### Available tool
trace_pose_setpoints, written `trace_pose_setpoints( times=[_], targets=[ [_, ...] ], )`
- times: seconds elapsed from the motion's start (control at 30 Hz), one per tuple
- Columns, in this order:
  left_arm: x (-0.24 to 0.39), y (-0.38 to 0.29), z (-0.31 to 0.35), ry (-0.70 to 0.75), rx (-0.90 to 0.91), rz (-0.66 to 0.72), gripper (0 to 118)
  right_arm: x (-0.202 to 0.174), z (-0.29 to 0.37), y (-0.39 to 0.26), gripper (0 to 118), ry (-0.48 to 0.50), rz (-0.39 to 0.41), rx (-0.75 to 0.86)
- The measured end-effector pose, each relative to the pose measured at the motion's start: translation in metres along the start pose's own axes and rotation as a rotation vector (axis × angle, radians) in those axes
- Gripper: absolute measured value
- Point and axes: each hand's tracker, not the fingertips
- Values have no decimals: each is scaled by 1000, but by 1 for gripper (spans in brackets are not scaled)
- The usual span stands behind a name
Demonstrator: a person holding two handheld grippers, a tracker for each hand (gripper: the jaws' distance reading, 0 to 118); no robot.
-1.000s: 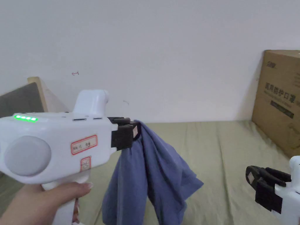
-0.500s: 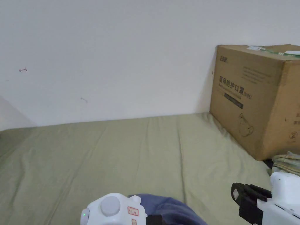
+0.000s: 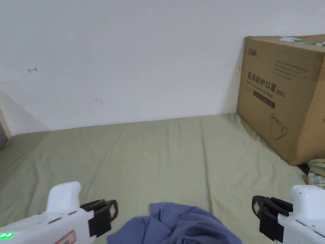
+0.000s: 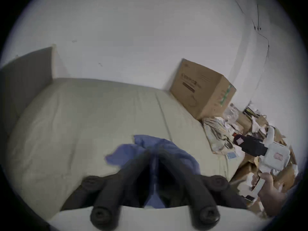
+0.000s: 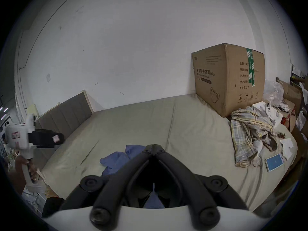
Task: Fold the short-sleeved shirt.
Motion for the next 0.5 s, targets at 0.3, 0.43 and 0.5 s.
trace_pose_setpoints(
  times=[0.3, 0.43, 0.5],
  targets=[
    [-43, -9, -50, 130, -266, 87, 0, -3, -12, -4, 0, -4, -11, -21],
    [-71, -20, -137, 148, -408, 97, 66, 0, -17, -7, 0, -9, 2, -43],
    [-83, -27, -177, 205, -493, 100, 117, 4, -20, -9, 0, -18, 6, -55]
  ],
)
